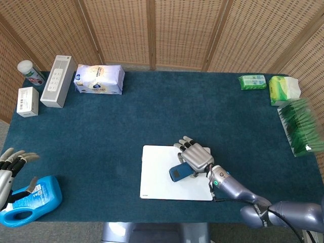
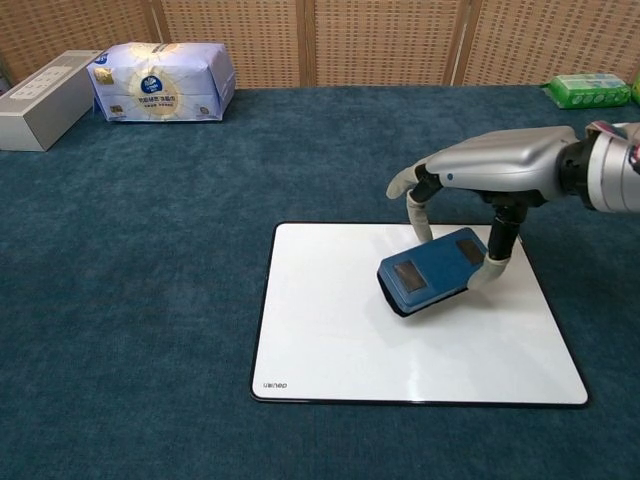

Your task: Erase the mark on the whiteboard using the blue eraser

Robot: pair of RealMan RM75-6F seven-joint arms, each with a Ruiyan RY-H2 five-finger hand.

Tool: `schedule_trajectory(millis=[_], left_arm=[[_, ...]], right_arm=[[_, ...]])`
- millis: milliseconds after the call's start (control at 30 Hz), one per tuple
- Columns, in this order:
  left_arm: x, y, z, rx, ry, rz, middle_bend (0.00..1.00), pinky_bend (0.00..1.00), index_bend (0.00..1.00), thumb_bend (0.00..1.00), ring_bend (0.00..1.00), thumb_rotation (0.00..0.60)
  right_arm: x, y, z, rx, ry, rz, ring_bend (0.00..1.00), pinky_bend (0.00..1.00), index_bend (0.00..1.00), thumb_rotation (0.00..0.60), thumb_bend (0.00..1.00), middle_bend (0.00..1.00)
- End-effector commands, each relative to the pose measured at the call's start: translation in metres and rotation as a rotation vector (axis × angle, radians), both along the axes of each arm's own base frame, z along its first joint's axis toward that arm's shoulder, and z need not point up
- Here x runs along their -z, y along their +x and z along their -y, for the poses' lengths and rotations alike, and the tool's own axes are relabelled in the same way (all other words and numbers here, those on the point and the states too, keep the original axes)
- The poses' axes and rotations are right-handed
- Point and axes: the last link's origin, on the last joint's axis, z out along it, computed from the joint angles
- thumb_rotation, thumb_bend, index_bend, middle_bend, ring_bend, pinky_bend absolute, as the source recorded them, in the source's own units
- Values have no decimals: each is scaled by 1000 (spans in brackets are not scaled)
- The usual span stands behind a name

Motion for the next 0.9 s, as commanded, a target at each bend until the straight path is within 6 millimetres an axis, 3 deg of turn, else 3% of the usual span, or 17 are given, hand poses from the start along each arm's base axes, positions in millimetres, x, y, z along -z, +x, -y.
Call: schedule_trajectory(millis=[33,467,900], left_arm=[[-1,-1,1,-5,2,-2,263,0,248,495,167,600],[-6,-2,5,-16,11,-10,262,0,247,494,167,600],[-3,4,2,11,2,-6,262,0,247,495,166,600]], right_arm=[[9,3,4,-6,11,2,0,0,710,600,0,128],[30,5,6,-7,35,12,0,0,728,600,0,112],[12,-14,-7,34,18,11,0,0,725,600,0,143]])
